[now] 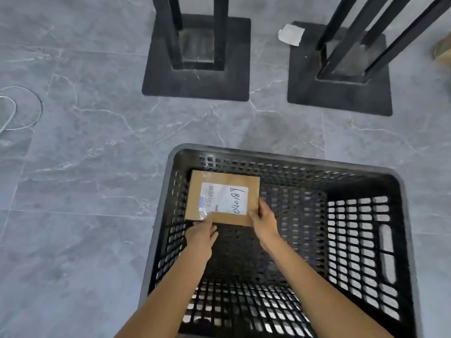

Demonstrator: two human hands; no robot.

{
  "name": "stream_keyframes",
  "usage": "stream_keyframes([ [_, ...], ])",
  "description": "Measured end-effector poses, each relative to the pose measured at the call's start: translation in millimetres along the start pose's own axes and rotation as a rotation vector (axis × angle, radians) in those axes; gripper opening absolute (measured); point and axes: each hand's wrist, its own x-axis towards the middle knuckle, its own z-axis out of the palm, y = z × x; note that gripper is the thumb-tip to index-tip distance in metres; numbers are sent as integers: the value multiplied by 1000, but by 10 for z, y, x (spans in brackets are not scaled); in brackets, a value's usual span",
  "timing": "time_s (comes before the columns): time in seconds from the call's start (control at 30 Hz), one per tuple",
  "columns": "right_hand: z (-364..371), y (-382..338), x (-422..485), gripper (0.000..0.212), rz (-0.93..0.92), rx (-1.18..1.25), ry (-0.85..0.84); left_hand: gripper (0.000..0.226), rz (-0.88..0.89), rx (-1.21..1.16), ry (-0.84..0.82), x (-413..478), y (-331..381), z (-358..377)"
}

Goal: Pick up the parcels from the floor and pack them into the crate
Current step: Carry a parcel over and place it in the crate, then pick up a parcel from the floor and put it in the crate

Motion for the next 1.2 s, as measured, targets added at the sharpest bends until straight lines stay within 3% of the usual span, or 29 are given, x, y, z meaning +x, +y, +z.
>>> stream_keyframes([
  [0.1, -86, -120, -65, 57, 6, -115, -57, 33, -107, -8, -33, 18, 83, -51],
  [0.23, -283, -496, -369, 63, 22, -218, -38, 21, -32, 334, 14, -273, 237, -99],
  [0.4, -696, -1347, -1265, 40, -216, -250, -20, 33, 387, 752, -43, -1544, 572, -9],
  [0.67, -1571, -3291, -2867, 32, -472, -322, 8, 25, 871, 815, -141, -4063, 1773, 188],
  [0.93, -2833, -5254, -4328, 30, -677, -274, 223, 22, 1262, 842, -286, -6529, 3051, 433],
  [1.2, -4087, -6036, -5993, 26, -927, -226, 527, 19, 1751, 878, -479, -8795, 3399, 696],
])
